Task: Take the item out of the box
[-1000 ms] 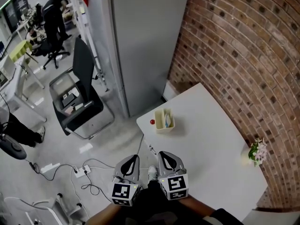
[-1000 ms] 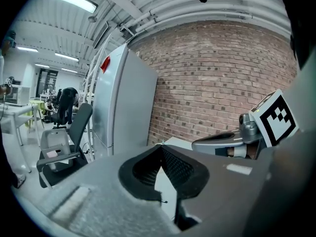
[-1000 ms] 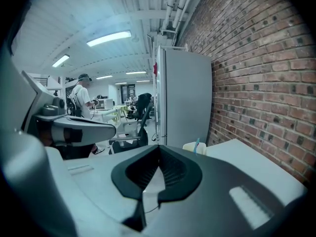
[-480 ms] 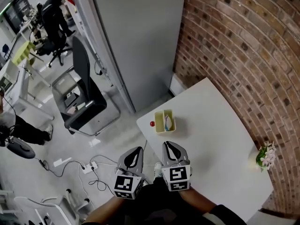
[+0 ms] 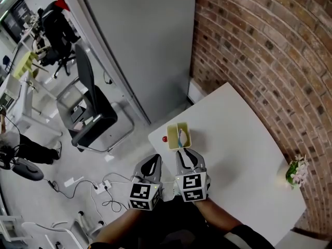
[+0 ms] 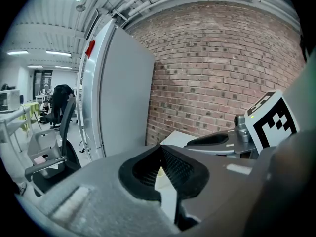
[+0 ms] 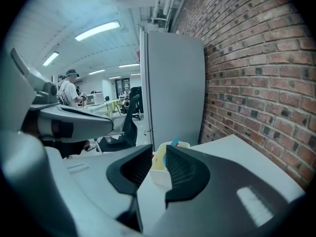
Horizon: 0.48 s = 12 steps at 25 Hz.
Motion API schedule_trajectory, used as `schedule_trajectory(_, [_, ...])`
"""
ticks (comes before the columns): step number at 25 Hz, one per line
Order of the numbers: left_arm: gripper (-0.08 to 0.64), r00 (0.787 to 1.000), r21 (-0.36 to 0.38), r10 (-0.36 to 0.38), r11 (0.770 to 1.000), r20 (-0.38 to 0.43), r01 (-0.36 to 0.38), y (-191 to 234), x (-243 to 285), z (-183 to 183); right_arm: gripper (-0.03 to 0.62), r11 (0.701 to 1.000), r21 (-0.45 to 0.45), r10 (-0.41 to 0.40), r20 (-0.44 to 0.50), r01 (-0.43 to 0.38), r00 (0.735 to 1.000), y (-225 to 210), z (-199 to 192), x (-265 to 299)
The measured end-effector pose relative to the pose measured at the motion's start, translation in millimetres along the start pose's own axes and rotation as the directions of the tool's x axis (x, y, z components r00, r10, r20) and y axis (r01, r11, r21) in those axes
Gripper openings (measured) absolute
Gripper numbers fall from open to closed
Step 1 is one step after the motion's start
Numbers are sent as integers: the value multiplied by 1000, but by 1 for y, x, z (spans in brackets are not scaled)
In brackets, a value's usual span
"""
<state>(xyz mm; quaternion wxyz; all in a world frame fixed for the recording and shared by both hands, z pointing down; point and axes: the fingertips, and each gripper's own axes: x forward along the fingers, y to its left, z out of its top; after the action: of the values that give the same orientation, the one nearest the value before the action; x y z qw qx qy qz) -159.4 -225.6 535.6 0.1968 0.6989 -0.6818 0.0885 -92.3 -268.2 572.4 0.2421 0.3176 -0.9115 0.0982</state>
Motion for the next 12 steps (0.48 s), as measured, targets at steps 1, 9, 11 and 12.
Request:
schedule_trajectory(1, [5,1000,3,-3,1000,-3,3,1,5,1,88,1000,-4,-4,-3,4,1000,-2,1,4])
schedule_trajectory(9, [5,998,63,-49,997,-30,51,13,37,-7,124,999,-9,-39,-53,38,998,-9,-9,27])
schedule_trajectory(11, [5,998,69,-54,996,-38,57,17,43,-8,127,999,-11,-51,-70,50,996,-11,-12,32])
schedule_trajectory(12, [5,997,70,-56,996,-44,59,19,46,-10,129,998,-11,-56,-82,55,995,-12,-15,35])
